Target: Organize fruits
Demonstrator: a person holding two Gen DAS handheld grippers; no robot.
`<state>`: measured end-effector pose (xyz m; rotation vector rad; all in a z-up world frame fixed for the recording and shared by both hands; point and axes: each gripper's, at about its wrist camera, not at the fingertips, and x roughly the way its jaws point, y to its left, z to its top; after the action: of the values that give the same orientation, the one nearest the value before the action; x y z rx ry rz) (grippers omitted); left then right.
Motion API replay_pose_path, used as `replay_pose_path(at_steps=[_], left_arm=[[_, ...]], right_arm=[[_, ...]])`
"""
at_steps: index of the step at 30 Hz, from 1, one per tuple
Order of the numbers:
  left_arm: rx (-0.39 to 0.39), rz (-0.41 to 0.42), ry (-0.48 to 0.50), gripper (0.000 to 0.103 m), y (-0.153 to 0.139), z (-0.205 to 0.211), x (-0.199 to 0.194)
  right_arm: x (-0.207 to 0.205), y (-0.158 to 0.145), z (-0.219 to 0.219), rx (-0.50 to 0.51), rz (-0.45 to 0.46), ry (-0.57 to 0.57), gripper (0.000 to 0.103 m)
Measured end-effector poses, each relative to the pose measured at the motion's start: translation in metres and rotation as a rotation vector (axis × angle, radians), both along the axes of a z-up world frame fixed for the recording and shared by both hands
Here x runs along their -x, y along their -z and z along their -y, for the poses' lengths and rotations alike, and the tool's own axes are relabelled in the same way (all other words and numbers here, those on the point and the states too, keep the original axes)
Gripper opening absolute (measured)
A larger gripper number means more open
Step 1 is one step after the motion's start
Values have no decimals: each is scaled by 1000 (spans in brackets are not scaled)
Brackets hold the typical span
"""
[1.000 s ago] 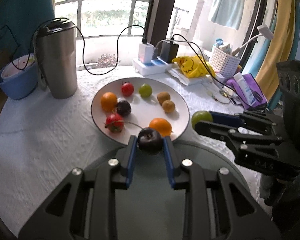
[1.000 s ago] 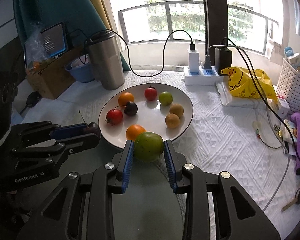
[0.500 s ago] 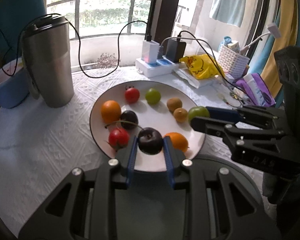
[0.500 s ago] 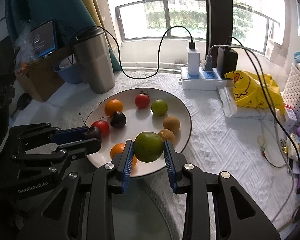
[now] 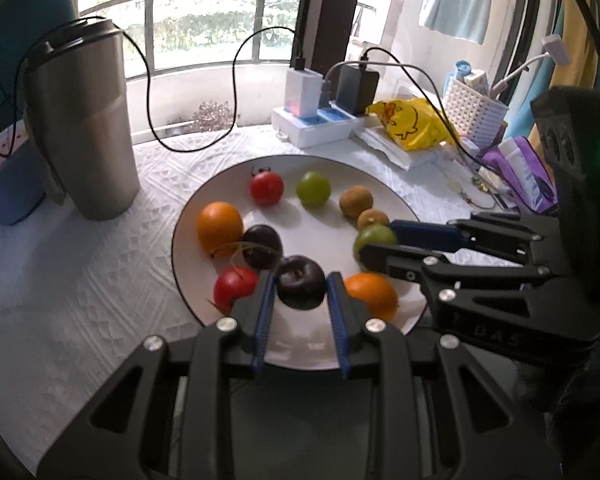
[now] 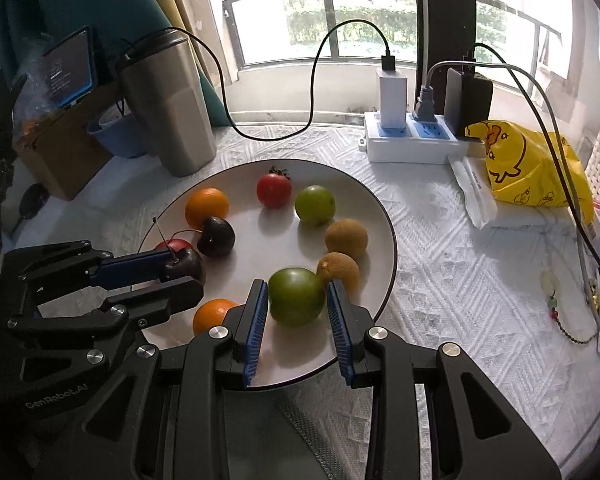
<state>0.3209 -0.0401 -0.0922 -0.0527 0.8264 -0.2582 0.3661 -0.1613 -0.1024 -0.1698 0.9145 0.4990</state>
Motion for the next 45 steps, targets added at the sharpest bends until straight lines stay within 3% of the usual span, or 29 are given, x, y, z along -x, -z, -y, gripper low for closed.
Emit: replay_pose_path(at_steps=[18, 45], left_arm=[[11, 25, -42, 38, -23, -5, 28], [-2, 88, -74, 42, -52, -12, 116]], right_arm=[[24, -25, 4, -1, 48, 23, 33], [108, -67, 0, 9, 127, 8, 33]])
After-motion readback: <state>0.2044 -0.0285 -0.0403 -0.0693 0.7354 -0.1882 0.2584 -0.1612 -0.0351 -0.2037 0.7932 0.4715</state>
